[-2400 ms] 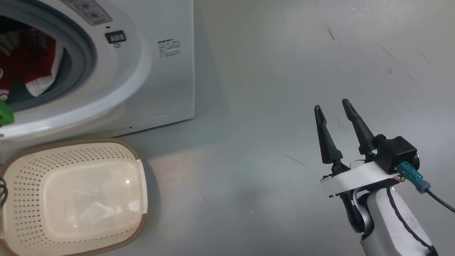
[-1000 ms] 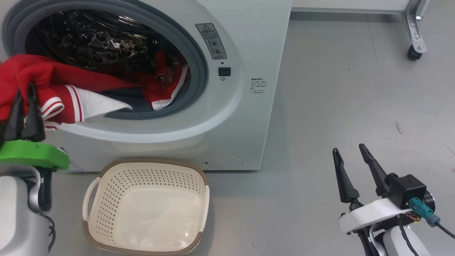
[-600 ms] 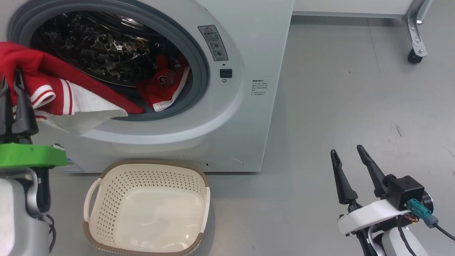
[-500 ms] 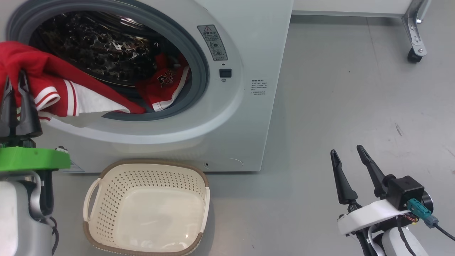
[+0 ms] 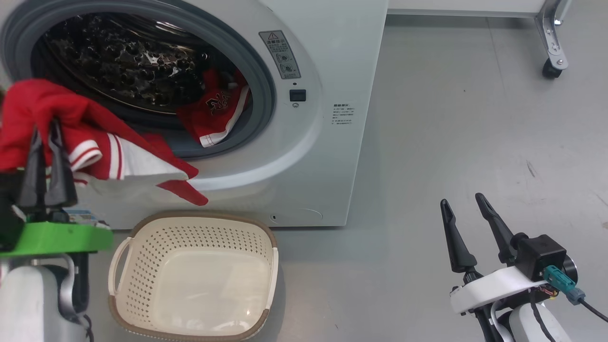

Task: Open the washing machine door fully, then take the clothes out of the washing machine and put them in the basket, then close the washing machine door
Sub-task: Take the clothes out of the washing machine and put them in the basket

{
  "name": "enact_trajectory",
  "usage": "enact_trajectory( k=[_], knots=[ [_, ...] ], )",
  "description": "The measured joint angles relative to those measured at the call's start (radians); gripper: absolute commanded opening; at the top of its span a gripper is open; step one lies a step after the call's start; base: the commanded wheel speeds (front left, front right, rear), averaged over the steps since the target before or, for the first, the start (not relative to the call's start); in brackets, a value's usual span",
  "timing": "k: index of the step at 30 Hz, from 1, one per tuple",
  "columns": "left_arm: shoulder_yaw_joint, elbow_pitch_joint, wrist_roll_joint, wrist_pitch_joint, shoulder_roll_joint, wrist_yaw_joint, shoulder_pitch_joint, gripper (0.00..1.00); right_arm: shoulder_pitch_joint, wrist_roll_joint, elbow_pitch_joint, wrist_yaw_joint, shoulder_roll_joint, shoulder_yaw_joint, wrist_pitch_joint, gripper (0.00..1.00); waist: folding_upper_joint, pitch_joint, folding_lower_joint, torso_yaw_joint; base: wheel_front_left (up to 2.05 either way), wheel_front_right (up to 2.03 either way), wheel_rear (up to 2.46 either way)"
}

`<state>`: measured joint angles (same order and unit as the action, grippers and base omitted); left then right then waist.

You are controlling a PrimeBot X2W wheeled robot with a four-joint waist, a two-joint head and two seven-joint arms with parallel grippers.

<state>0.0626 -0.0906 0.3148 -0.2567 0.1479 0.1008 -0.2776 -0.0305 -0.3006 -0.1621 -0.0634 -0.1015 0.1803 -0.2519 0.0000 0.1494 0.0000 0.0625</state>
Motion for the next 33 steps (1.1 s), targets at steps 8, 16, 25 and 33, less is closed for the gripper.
enact_trajectory(
  k=[8, 16, 25, 33],
  knots=[
    [-0.062, -0.092, 0.0, 0.001, 0.002, 0.011, 0.088, 0.0, 0.0, 0.0, 0.008, 0.0, 0.0, 0.009, 0.0, 1.0, 0.0, 0.018, 0.0, -0.003, 0.0, 0.0, 0.0],
    [-0.104, -0.174, -0.001, 0.01, 0.003, 0.016, 0.107, 0.0, -0.003, 0.005, 0.018, -0.006, 0.001, 0.026, 0.0, 1.0, 0.0, 0.06, 0.0, -0.017, 0.0, 0.0, 0.0],
    [-0.154, -0.3, -0.03, 0.027, 0.015, 0.019, 0.116, 0.0, -0.037, 0.017, 0.032, -0.006, 0.0, 0.036, 0.002, 1.0, 0.0, 0.121, 0.0, -0.049, 0.0, 0.0, 0.0],
    [-0.177, -0.391, -0.041, 0.037, 0.028, 0.019, 0.095, 0.0, -0.058, 0.026, 0.044, -0.006, 0.001, 0.048, 0.01, 1.0, 0.0, 0.184, 0.0, -0.086, 0.0, 0.0, 0.0]
  ],
)
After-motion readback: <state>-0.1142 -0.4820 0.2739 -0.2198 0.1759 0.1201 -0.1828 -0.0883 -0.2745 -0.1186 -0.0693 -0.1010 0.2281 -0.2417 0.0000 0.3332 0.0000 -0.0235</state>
